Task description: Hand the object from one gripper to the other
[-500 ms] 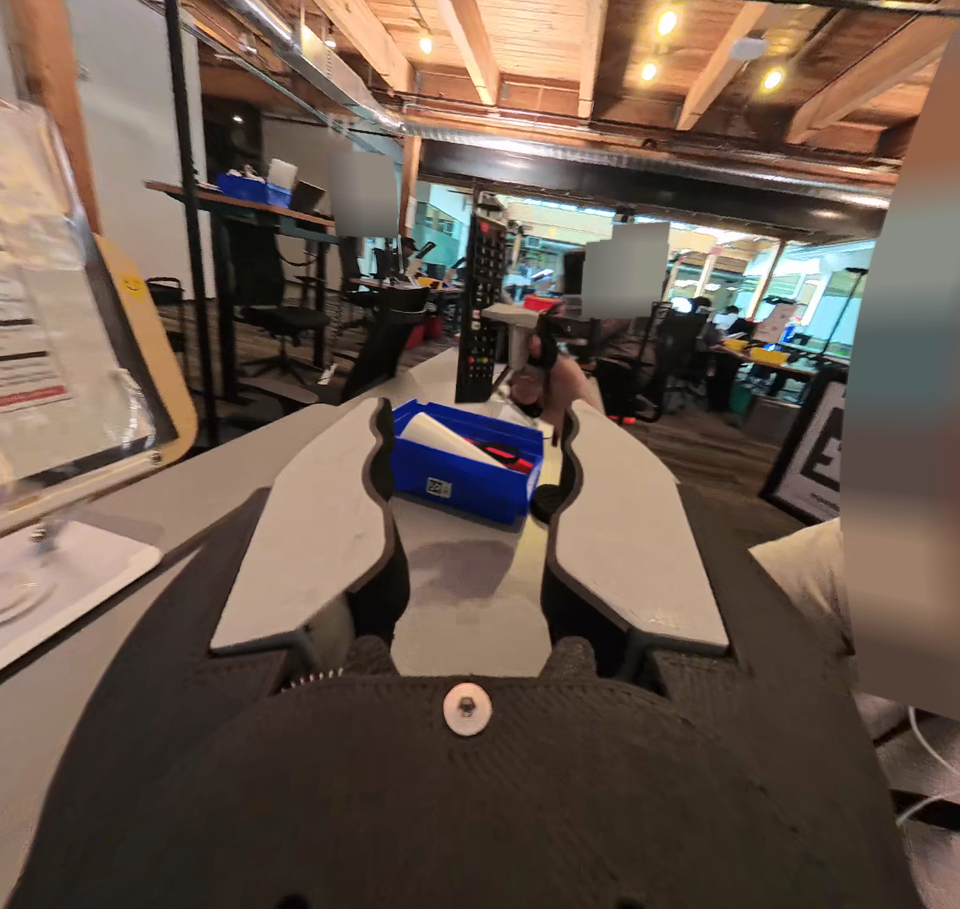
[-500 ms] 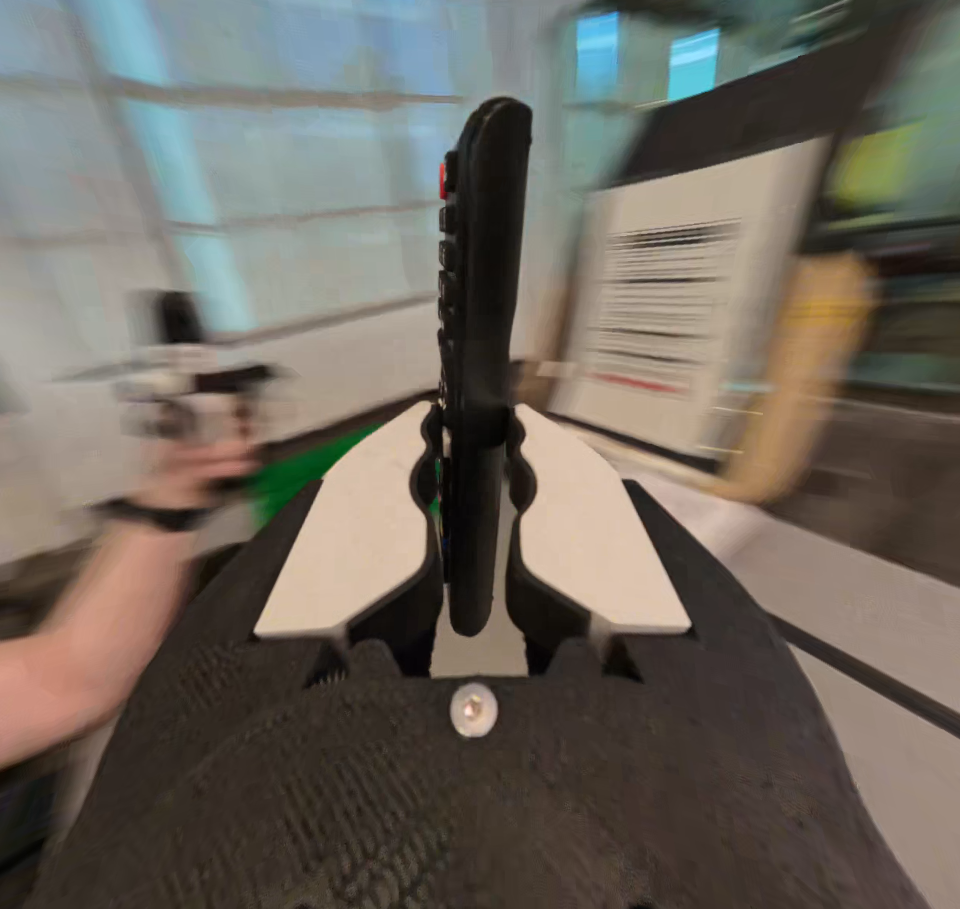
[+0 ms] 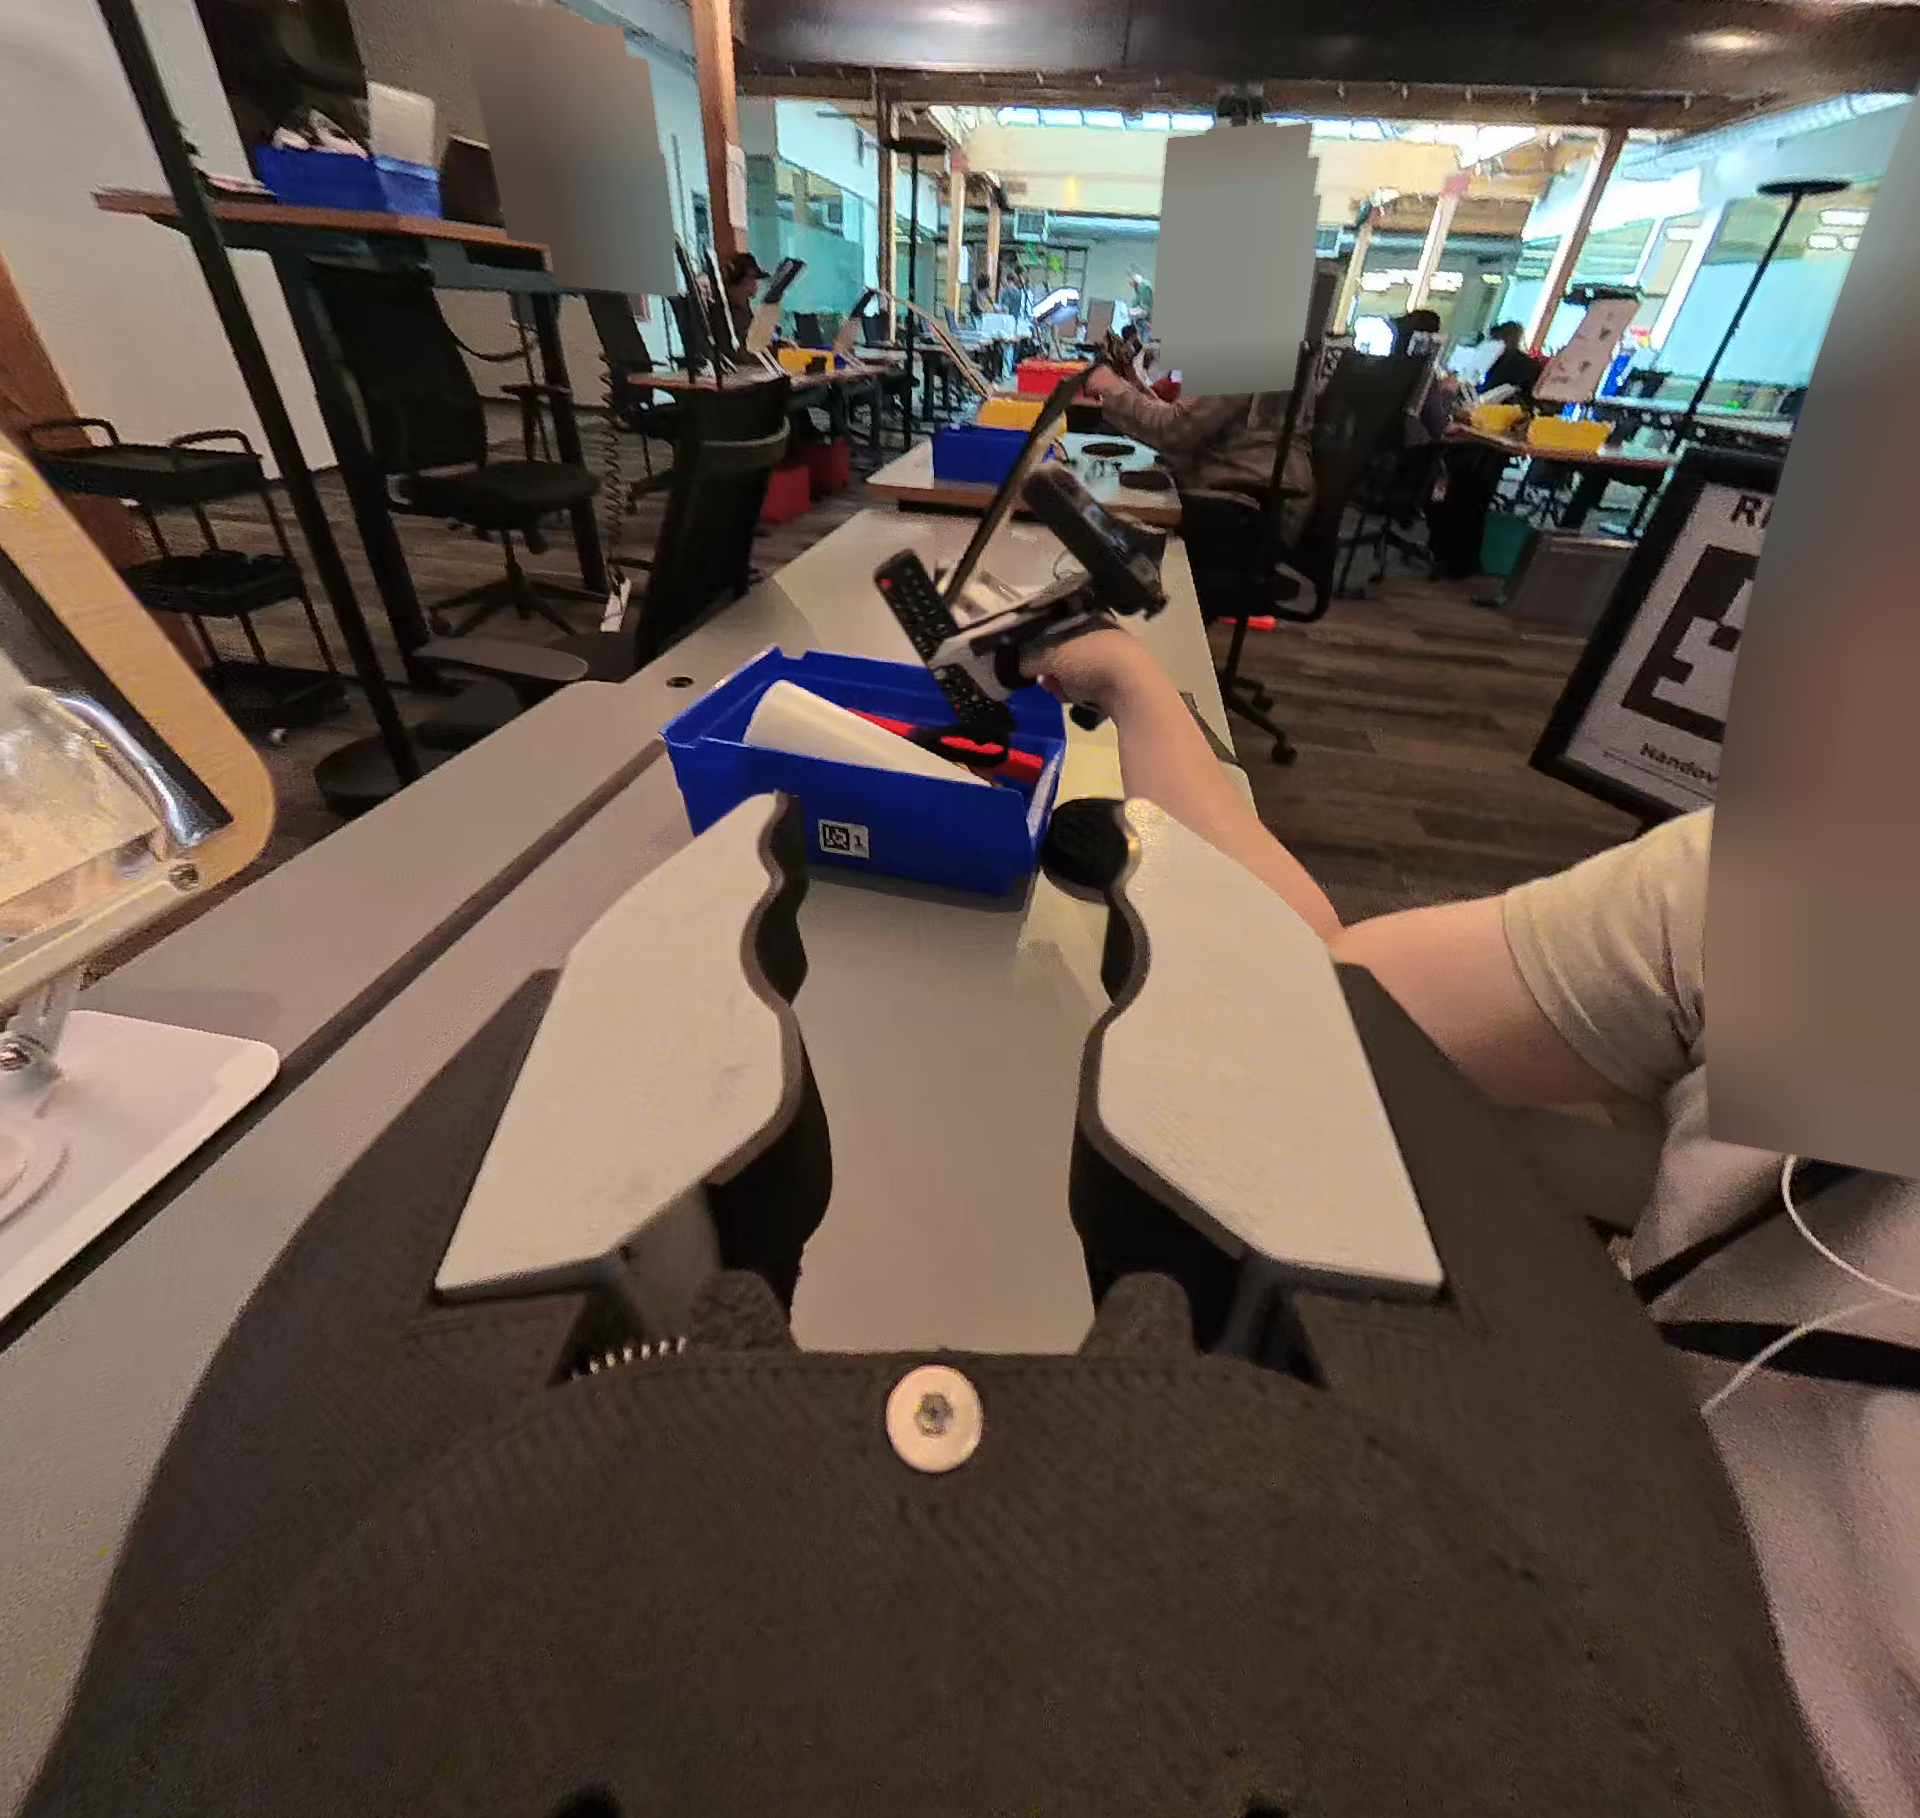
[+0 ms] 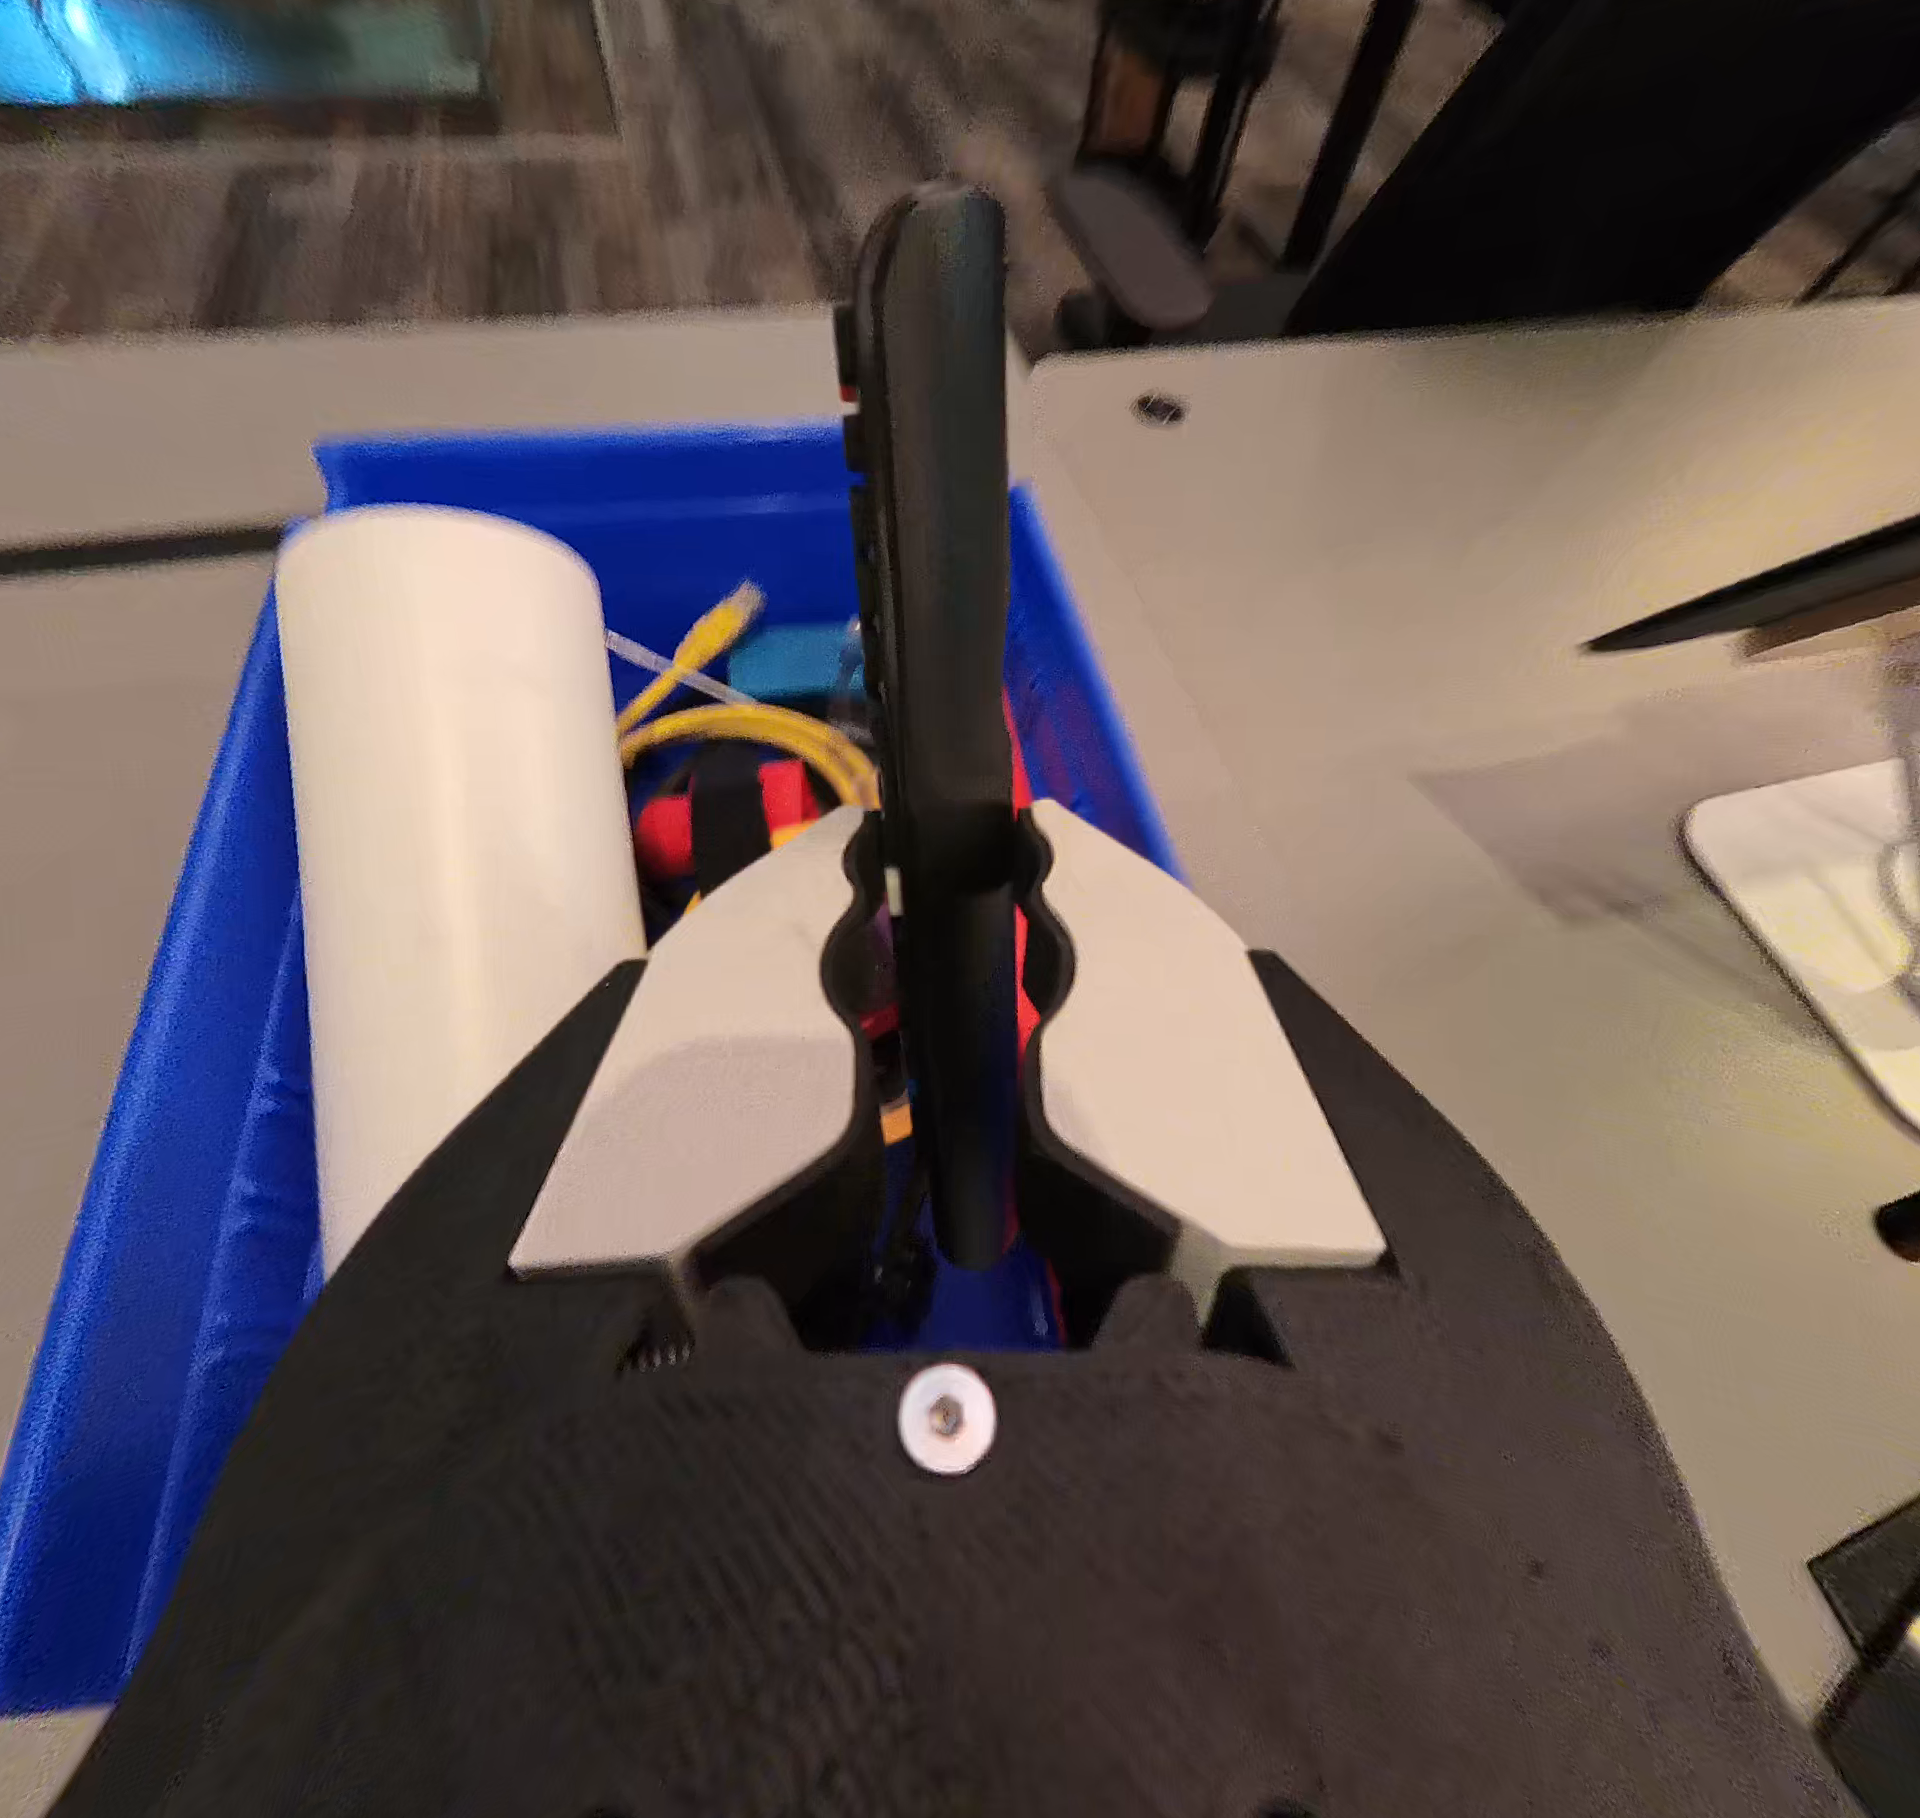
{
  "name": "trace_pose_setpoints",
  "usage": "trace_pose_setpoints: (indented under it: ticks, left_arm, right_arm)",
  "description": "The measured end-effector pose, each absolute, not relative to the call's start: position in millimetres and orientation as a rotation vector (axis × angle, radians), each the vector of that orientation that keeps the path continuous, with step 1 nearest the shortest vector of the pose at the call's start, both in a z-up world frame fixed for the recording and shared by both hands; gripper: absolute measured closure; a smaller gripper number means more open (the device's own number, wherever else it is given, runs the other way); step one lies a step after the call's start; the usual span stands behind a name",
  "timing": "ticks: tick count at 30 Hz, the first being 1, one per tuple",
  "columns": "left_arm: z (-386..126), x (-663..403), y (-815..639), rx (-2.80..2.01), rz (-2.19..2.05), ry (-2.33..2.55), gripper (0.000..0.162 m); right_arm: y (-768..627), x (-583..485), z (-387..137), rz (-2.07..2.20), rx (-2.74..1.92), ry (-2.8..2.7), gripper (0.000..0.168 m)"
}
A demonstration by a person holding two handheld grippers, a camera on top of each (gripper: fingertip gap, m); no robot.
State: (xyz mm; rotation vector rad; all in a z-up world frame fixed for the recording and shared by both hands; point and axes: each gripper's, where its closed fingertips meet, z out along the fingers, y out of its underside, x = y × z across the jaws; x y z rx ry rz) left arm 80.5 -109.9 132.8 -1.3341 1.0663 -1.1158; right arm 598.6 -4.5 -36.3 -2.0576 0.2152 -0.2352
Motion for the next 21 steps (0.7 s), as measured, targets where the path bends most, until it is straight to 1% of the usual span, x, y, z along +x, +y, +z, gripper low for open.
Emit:
trace_pose_setpoints:
  ticks: [2, 6, 8, 11, 13, 15, 16, 19, 21]
  left_arm:
    - [124.0, 89.4, -114.5, -1.357, -1.09, 1.122, 0.107]
    - [111.3, 101.9, -125.3, -1.367, -1.011, 1.23, 0.106]
    - [110.7, 106.1, -132.0, -1.349, -0.998, 1.259, 0.106]
    - [111.9, 107.3, -137.3, -1.336, -0.976, 1.274, 0.106]
    - [115.5, 103.7, -136.8, -1.33, -0.956, 1.259, 0.105]
    - [122.8, 96.2, -133.1, -1.324, -0.936, 1.215, 0.105]
    - [127.5, 90.6, -130.6, -1.322, -0.926, 1.186, 0.105]
    - [141.7, 63.6, -113.4, -1.355, -0.843, 1.044, 0.105]
    - [142.9, 28.9, -90.0, -1.444, -0.667, 0.908, 0.104]
  right_arm:
    - [-1.2, 592.8, -59.1, -0.205, -2.172, 0.189, 0.143]
    - [4.2, 565.2, -99.9, 0.037, -2.34, 0.137, 0.14]
    - [8.8, 571.2, -102.8, 0.025, -2.327, 0.19, 0.14]
    - [12.7, 587.7, -86.4, -0.036, -2.24, 0.298, 0.139]
    - [4.1, 608.3, -58.6, -0.169, -2.142, 0.402, 0.13]
    - [-12.1, 618.5, -11.3, -0.288, -1.978, 0.434, 0.129]
    - [-21.7, 617.1, 17.4, -0.311, -1.876, 0.443, 0.123]
    - [-46.2, 571.5, 110.4, -0.137, -1.531, 0.324, 0.117]
    - [-71.4, 519.7, 173.8, 0.057, -1.223, 0.146, 0.11]
